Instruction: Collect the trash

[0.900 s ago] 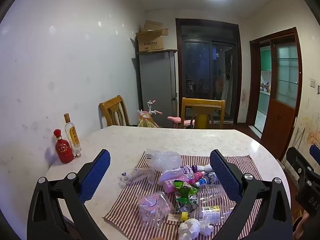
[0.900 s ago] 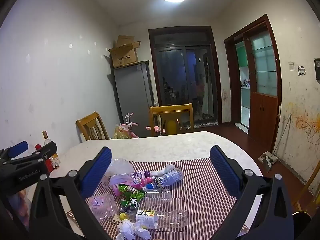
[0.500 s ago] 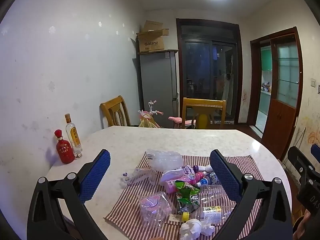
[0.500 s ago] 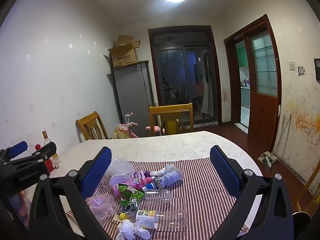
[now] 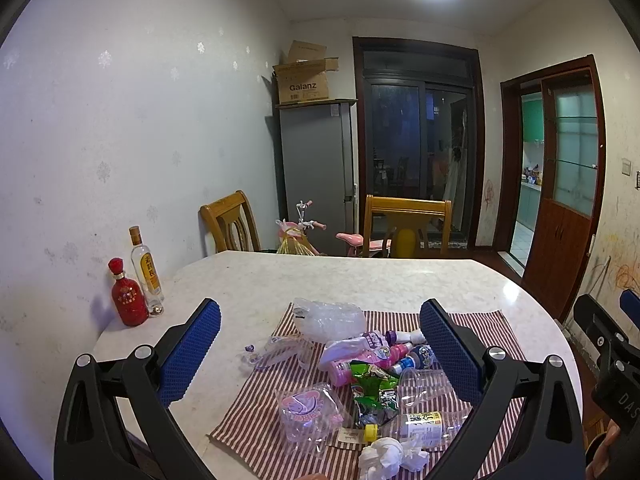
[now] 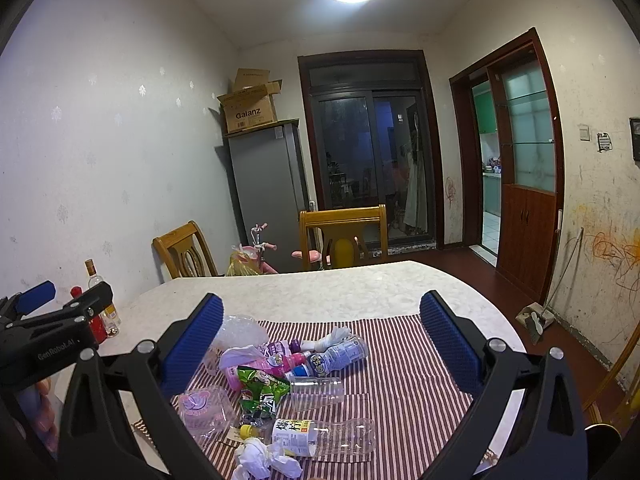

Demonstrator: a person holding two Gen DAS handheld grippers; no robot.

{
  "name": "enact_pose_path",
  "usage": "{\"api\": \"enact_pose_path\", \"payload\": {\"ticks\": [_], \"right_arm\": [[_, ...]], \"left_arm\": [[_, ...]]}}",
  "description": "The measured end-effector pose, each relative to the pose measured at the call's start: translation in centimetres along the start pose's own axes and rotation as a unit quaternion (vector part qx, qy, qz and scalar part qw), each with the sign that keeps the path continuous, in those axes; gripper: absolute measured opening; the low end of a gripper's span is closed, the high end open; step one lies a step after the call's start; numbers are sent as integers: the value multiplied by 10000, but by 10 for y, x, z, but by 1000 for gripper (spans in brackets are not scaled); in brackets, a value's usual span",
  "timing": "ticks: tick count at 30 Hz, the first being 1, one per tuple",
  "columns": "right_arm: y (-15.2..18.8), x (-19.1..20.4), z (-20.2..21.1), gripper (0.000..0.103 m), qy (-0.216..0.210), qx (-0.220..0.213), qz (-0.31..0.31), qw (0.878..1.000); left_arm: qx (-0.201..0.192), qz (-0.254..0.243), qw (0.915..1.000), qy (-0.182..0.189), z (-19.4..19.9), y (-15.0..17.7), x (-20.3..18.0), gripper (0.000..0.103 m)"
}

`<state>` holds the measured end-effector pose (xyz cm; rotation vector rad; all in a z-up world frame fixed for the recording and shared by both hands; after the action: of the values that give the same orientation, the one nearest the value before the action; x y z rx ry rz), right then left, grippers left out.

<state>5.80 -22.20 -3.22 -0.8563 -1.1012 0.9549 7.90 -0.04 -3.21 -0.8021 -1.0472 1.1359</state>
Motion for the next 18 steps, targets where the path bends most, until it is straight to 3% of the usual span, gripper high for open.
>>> {"api": "enact_pose_path", "payload": {"ticks": [18], "right_arm": [[2, 2, -3, 98, 14, 22, 26, 10000]], "left_arm": [[7, -7, 10000, 7, 0, 0, 0, 97]]}}
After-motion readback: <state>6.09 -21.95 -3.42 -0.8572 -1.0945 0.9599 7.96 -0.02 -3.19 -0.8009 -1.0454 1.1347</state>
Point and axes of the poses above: each gripper's, at about its wrist camera, not at the fingertips, and z roughly against the way its jaws point, x to its left, y to its underside, the point moved 8 cm from there along -z, roughly the way its jaws point, and after that the axes turned 12 degrees about -z, right-handed, at the moved point
